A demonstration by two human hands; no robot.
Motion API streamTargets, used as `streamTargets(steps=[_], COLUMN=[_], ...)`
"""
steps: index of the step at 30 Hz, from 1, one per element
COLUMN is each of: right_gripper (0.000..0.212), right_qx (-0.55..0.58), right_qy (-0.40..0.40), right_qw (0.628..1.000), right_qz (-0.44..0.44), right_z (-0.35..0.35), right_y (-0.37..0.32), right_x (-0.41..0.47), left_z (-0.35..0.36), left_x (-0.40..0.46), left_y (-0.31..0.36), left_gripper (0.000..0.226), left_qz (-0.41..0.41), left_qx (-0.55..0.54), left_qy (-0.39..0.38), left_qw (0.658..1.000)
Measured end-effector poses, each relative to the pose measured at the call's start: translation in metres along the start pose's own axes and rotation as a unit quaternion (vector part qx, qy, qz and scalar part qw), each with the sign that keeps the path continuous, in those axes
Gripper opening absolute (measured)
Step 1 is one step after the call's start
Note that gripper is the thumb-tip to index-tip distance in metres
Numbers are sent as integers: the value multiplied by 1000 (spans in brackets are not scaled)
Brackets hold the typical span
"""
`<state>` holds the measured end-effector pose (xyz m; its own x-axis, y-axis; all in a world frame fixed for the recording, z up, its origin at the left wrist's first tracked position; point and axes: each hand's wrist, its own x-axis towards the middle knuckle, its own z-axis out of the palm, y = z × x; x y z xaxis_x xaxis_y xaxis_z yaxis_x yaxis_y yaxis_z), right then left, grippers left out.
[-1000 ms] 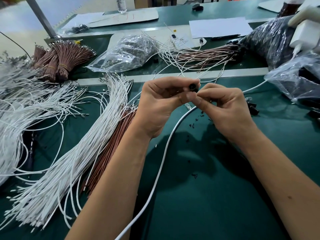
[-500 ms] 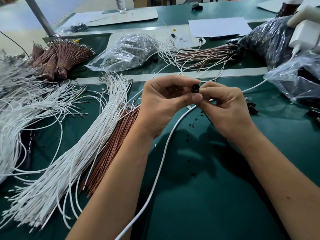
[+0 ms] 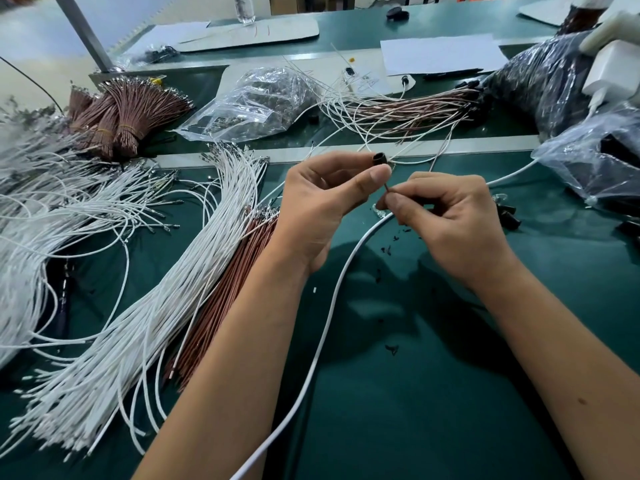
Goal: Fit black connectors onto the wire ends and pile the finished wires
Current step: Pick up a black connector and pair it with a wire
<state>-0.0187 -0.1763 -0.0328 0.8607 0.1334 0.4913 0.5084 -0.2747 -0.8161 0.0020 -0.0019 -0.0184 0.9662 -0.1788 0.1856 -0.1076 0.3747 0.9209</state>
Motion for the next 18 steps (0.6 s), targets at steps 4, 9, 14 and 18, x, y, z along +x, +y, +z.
streamTargets(steps=[4, 9, 14, 18], right_gripper=[10, 11, 12, 13], right_qx=[-16, -9, -2, 10], right_qy=[-2, 7, 14, 39], right_qw=[1000, 1000, 1000, 999], right_qz=[-1, 5, 21, 36], right_z=[0, -1, -3, -2], right_y=[-1, -1, 1, 2], right_x=[0, -1, -1, -1], left_z=[1, 6, 10, 16], left_x=[0, 0, 1, 0], left_y=[-1, -7, -12, -17], left_gripper=[21, 26, 22, 16], left_qz=[-21, -62, -72, -101], left_qx=[4, -39, -57, -68], left_qy=[23, 31, 47, 81], left_qw=[1000, 997, 995, 989])
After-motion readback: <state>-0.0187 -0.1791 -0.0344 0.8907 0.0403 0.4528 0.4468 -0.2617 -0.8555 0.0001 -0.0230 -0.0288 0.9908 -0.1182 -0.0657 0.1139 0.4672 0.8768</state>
